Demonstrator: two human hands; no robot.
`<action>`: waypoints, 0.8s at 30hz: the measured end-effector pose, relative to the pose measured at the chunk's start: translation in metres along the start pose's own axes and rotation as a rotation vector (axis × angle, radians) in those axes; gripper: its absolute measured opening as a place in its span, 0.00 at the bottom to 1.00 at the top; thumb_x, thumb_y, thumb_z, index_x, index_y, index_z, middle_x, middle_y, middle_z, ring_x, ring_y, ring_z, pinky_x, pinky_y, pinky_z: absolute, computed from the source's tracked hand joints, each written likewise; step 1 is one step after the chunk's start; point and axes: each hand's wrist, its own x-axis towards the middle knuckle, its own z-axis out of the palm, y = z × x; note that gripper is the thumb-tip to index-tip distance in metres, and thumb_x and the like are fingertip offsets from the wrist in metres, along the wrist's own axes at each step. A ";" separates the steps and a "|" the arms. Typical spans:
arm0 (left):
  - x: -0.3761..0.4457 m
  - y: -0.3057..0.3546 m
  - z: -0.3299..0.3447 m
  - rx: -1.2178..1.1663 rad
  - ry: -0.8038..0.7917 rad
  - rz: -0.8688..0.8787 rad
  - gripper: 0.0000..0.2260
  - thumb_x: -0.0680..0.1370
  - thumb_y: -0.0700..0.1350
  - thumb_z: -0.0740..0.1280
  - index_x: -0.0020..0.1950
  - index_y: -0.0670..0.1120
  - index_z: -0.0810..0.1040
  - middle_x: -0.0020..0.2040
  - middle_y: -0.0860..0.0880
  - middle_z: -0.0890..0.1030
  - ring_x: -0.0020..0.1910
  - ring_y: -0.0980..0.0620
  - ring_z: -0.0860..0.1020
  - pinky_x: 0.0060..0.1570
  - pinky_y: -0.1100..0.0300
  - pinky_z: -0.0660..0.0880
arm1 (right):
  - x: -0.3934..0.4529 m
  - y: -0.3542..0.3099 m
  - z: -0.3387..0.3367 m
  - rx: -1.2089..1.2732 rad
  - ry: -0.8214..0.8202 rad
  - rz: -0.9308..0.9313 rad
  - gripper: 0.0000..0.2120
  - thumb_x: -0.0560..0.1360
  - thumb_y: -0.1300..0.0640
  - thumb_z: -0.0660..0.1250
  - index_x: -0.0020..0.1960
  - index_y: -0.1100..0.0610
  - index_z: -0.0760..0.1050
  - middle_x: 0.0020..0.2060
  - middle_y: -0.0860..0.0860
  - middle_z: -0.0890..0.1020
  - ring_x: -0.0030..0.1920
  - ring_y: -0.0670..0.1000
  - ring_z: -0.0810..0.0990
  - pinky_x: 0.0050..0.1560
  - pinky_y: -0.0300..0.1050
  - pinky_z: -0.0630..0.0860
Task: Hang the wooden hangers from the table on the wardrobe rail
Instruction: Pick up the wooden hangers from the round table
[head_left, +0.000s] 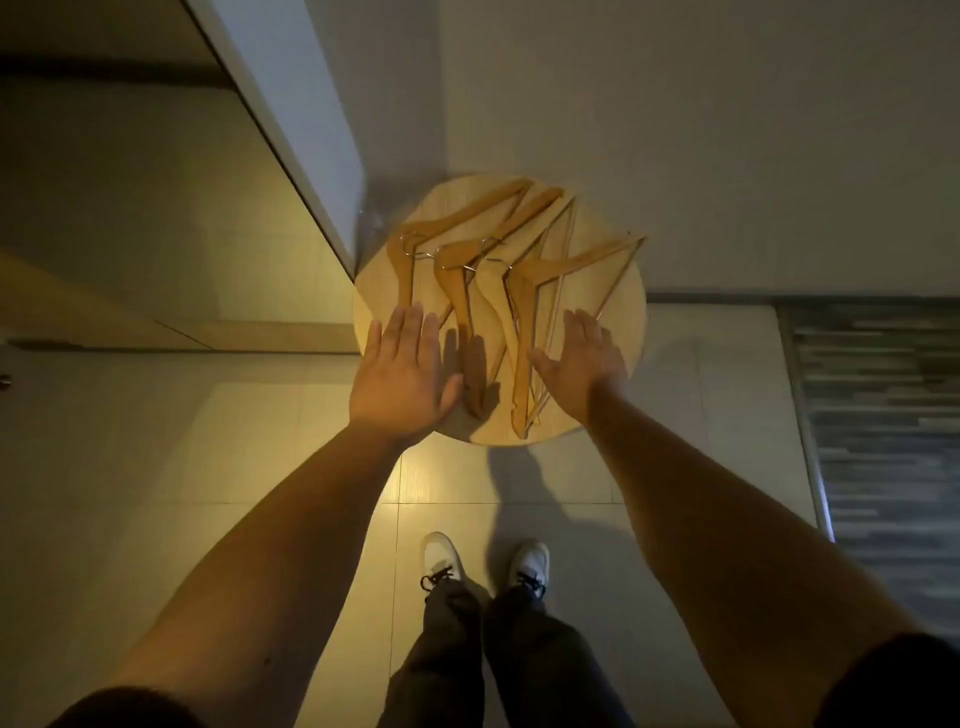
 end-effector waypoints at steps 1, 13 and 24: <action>0.004 -0.002 0.009 -0.006 -0.018 -0.010 0.33 0.78 0.61 0.51 0.75 0.39 0.57 0.75 0.36 0.62 0.75 0.38 0.59 0.74 0.42 0.53 | 0.008 -0.002 0.010 0.038 -0.025 0.029 0.38 0.77 0.36 0.53 0.78 0.58 0.53 0.76 0.57 0.60 0.75 0.59 0.61 0.72 0.57 0.63; 0.010 -0.010 0.075 -0.039 -0.087 -0.012 0.34 0.78 0.62 0.47 0.77 0.41 0.55 0.78 0.39 0.58 0.77 0.41 0.55 0.75 0.43 0.51 | 0.039 -0.010 0.086 0.066 0.033 0.058 0.27 0.76 0.44 0.62 0.70 0.57 0.64 0.61 0.57 0.78 0.59 0.57 0.79 0.49 0.51 0.78; 0.025 -0.011 0.068 -0.056 -0.102 -0.038 0.32 0.79 0.60 0.47 0.76 0.41 0.54 0.78 0.39 0.58 0.77 0.41 0.54 0.75 0.44 0.50 | 0.032 -0.010 0.080 0.194 0.056 0.247 0.20 0.77 0.58 0.63 0.67 0.60 0.67 0.60 0.58 0.76 0.50 0.55 0.81 0.44 0.47 0.80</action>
